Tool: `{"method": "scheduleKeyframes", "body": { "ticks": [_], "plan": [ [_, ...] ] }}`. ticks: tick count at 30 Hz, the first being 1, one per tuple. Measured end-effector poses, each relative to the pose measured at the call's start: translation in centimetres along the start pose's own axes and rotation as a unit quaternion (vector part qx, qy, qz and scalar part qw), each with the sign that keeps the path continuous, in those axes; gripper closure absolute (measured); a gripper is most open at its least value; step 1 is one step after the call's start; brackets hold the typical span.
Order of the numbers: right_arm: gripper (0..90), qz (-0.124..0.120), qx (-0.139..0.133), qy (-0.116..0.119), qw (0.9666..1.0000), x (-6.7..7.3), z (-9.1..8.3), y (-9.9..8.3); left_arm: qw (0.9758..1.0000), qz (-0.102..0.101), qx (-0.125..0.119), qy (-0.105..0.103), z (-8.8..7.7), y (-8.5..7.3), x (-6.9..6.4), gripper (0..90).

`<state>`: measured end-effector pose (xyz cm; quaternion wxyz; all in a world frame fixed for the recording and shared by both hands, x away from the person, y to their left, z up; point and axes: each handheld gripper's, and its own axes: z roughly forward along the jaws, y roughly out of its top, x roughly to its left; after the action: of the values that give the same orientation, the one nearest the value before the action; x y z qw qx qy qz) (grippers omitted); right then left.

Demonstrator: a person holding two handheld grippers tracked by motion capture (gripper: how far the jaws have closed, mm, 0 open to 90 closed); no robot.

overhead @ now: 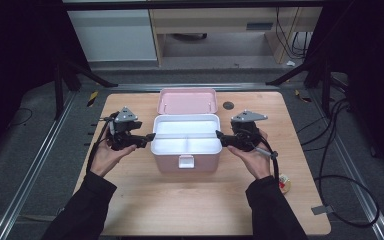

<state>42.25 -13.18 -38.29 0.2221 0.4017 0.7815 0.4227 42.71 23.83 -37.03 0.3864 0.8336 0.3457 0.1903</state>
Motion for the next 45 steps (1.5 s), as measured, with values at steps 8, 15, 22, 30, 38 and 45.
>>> {"method": "scheduleKeyframes", "body": {
  "ticks": [8,15,22,30,38,45],
  "plan": [
    [37.1,-0.049,-0.007,0.006,0.9988,-1.4,-0.1,1.9,0.9993,0.023,0.004,-0.03,0.9,1.4,1.2,31.4],
    [40.6,-0.083,0.005,0.023,0.9963,-1.9,0.2,3.7,0.9978,0.045,0.014,-0.047,1.6,3.0,1.7,35.1],
    [47.5,-0.109,0.02,0.07,0.9914,-2.1,1.3,4.9,0.9937,0.078,0.041,-0.07,2.2,4.4,2.2,39.9],
    [52.2,-0.165,0.052,0.116,0.9781,-2.3,3.1,5.5,0.9859,0.111,0.081,-0.096,3.2,5.2,2.2,45.6],
    [57.1,-0.231,0.106,0.159,0.954,-1.8,4.4,5.4,0.9705,0.162,0.127,-0.125,4.7,4.5,1.4,53.7],
    [65.3,-0.269,0.159,0.186,0.9316,-1.2,5.4,4.9,0.9558,0.205,0.162,-0.135,5.0,4.8,0.9,61.6]
  ]
}}
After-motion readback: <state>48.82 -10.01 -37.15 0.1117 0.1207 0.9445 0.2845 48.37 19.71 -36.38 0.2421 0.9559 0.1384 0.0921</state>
